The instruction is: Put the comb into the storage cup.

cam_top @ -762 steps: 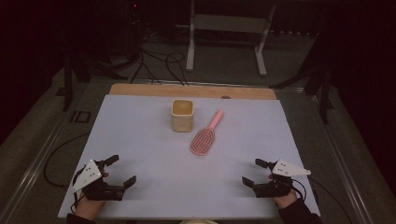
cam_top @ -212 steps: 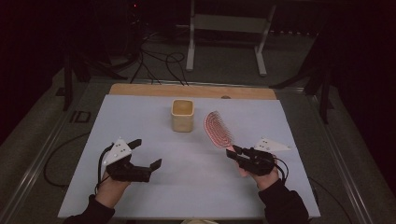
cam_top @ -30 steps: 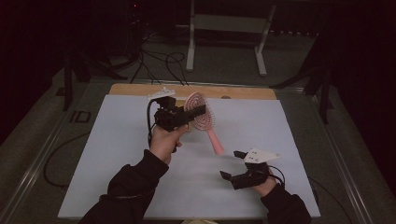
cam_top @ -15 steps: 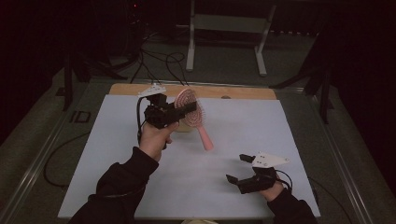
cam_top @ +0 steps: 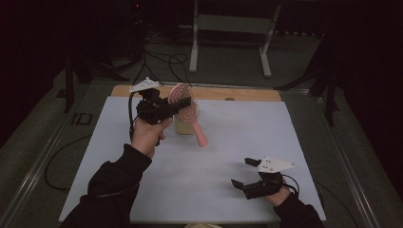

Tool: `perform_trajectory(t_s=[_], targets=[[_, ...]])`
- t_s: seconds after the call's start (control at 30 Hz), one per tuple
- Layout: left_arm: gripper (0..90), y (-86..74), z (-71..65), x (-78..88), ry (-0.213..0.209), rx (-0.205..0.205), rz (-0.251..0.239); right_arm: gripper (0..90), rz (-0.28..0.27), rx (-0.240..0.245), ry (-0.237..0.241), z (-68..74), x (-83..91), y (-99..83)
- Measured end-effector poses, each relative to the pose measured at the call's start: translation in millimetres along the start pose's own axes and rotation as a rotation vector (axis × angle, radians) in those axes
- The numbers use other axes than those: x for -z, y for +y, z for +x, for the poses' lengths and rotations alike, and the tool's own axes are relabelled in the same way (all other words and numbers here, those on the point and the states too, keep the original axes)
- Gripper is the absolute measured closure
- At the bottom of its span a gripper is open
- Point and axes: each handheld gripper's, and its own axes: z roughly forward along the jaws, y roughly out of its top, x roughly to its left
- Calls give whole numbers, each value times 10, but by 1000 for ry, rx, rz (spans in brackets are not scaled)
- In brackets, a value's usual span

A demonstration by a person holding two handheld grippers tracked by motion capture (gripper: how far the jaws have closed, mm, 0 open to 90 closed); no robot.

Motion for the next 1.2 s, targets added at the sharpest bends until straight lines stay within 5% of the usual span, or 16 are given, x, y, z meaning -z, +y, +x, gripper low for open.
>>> perform_trajectory(t_s=[0.57, 1.2], targets=[[649, 320, 181, 150, 41, -13, -65, 76, -11, 4, -1, -8, -4, -6], [649, 618, 411, 39, 130, -45, -91, 78, -22, -1, 5, -13, 0, -4]])
